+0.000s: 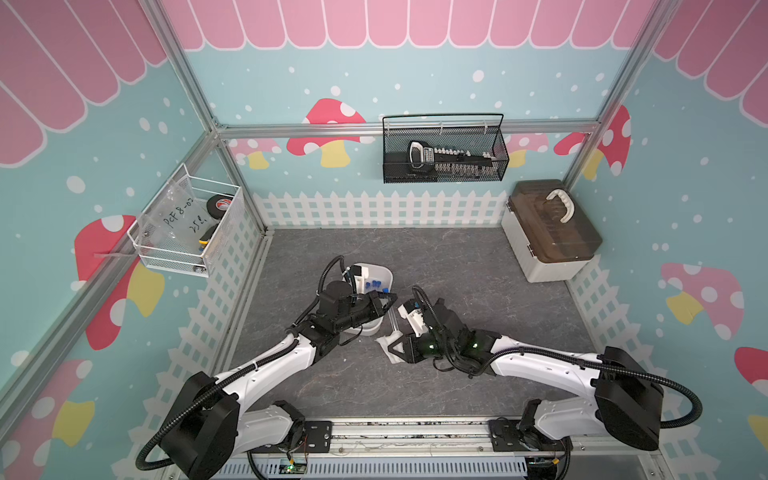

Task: Wipe the exteriors of test tubes
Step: Wipe the dirt from the test tube.

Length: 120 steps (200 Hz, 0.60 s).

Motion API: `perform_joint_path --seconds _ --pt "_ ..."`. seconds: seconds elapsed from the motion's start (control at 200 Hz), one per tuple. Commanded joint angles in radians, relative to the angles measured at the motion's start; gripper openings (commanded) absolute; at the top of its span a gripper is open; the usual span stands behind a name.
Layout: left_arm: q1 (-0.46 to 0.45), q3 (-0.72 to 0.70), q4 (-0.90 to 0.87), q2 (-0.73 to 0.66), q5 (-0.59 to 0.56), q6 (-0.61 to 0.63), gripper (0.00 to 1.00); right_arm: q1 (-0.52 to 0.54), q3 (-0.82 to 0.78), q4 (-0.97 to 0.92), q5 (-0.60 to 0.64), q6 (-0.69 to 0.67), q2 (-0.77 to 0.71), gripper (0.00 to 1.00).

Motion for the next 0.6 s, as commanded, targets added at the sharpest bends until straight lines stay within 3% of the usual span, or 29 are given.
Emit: perform_joint_path --seconds 0.0,0.21,0.595 --pt "0.008 0.02 0.016 -0.006 -0.013 -0.009 0.15 0.013 -0.016 0.025 0.041 0.034 -0.042 0.2" --pt "0.008 0.006 0.022 -0.006 0.004 -0.013 0.15 -0.015 0.036 0.012 0.08 -0.013 -0.027 0.19" --pt "0.008 -0.005 0.019 -0.017 0.014 -0.013 0.15 -0.139 0.242 -0.012 -0.013 -0.112 0.139 0.2"
